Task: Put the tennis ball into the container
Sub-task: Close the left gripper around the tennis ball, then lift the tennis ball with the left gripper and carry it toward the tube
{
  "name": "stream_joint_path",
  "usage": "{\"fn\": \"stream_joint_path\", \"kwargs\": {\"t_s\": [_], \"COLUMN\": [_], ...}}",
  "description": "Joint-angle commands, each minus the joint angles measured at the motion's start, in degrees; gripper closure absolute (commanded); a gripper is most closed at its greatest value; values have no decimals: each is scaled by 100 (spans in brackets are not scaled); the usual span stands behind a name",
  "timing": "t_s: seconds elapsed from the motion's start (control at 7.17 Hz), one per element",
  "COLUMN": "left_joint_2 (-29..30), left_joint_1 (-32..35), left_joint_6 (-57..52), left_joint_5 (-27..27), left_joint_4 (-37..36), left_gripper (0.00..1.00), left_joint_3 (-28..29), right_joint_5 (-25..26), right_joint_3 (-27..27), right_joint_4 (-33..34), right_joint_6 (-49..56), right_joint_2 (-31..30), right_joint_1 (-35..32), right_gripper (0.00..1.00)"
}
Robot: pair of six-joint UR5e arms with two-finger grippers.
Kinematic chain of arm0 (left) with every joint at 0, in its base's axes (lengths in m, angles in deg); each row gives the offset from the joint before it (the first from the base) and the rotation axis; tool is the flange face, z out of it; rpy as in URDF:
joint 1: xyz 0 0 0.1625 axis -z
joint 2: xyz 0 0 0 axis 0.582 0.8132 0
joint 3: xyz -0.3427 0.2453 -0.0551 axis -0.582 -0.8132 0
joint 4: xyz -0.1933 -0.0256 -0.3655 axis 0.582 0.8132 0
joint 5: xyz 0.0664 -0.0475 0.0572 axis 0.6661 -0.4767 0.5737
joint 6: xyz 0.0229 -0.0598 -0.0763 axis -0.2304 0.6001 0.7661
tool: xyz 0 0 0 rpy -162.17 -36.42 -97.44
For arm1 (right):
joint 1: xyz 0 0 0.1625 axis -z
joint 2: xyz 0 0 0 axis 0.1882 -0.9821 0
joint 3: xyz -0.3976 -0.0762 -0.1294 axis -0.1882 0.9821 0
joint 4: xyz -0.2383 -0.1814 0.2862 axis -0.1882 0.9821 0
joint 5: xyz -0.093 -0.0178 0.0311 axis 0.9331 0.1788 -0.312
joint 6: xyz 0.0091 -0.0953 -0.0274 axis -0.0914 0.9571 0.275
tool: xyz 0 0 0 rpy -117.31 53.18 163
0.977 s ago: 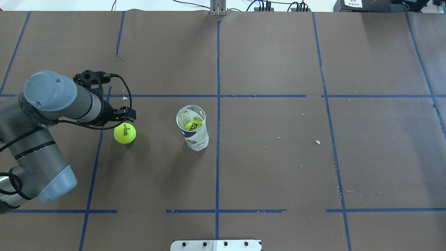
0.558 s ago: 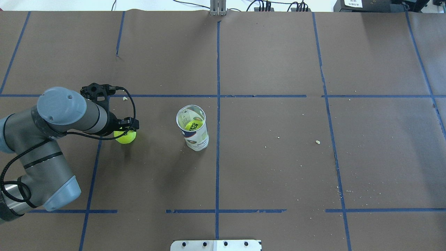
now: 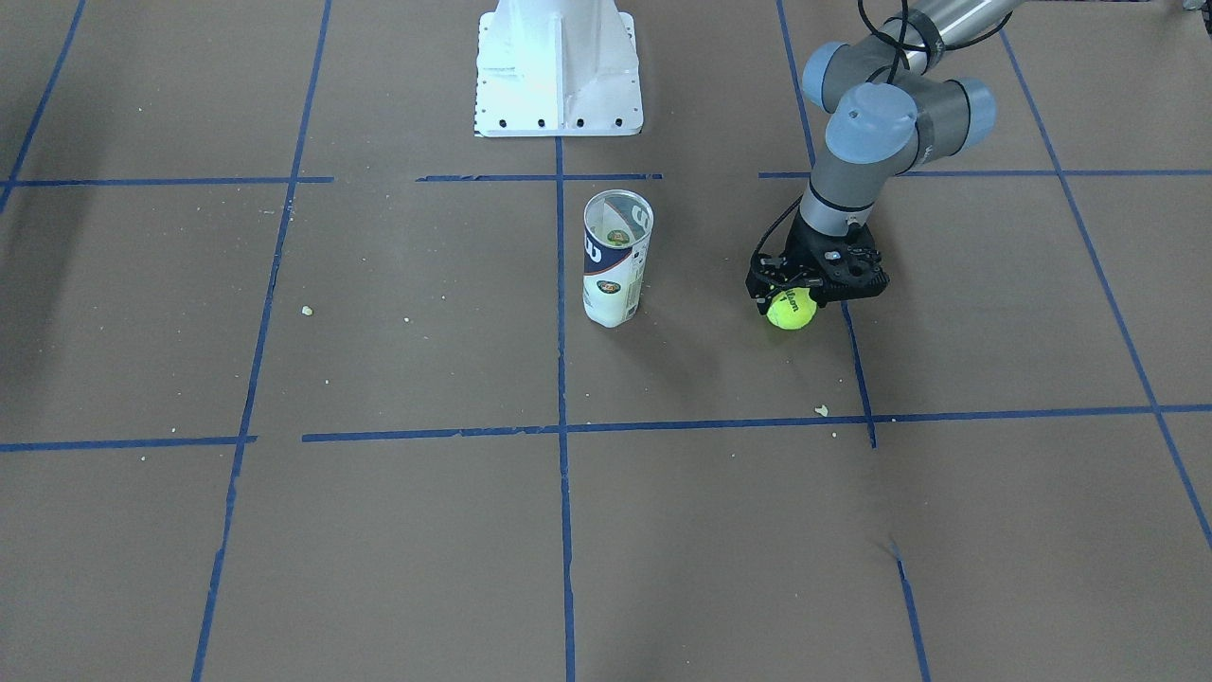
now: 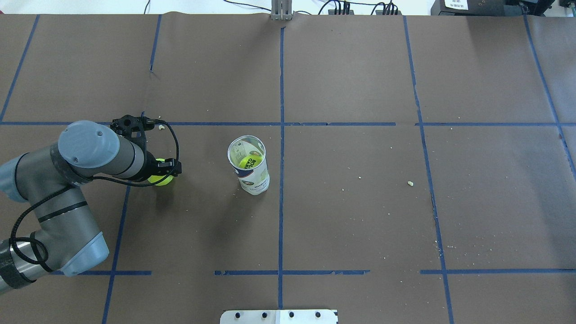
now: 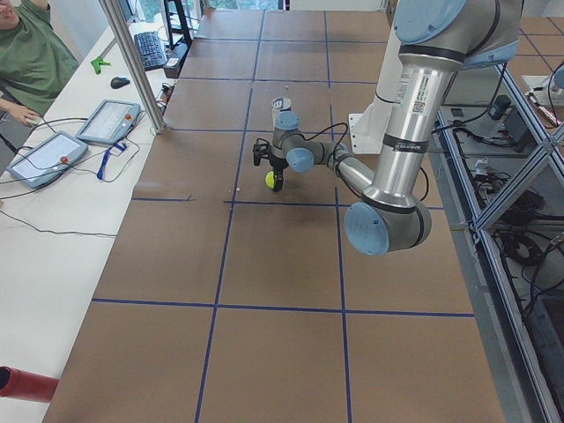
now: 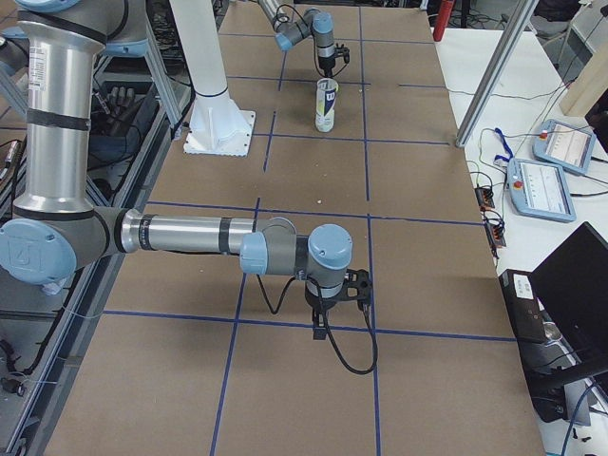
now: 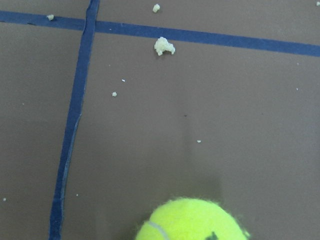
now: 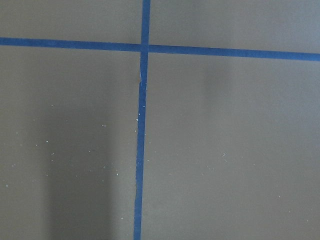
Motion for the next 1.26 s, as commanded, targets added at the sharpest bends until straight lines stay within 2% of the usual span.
{"fn": "stream_joint_path", "kwargs": {"t_s": [0.0, 0.14, 0.28, 0.56, 0.7, 0.84, 1.12], "left_joint_2": [11, -23, -67, -24, 115, 221, 816], "left_joint_1": [2, 28, 90, 334, 710, 845, 1065], "left_joint_6": [-11, -37, -55, -73, -151, -222, -222], "left_joint_5": [-10, -36, -45, -54, -115, -490, -677], "left_joint_4": [-11, -46, -142, -1244, -1747, -2248, -3267], "left_gripper": [74, 94, 94, 98, 98, 98, 98], "left_joint_3": [-91, -301, -625, -1563, -1969, -2338, -2771], "right_joint_5": [0, 0, 0, 0, 0, 0, 0], "right_joint_3": [0, 0, 0, 0, 0, 0, 0], "right_joint_4": [0, 0, 0, 0, 0, 0, 0], "right_joint_6": [0, 0, 0, 0, 0, 0, 0], "right_joint_2": [-1, 7, -1, -1, -1, 7, -1], "right_joint_1": [0, 0, 0, 0, 0, 0, 0], "right_gripper": [0, 0, 0, 0, 0, 0, 0]}}
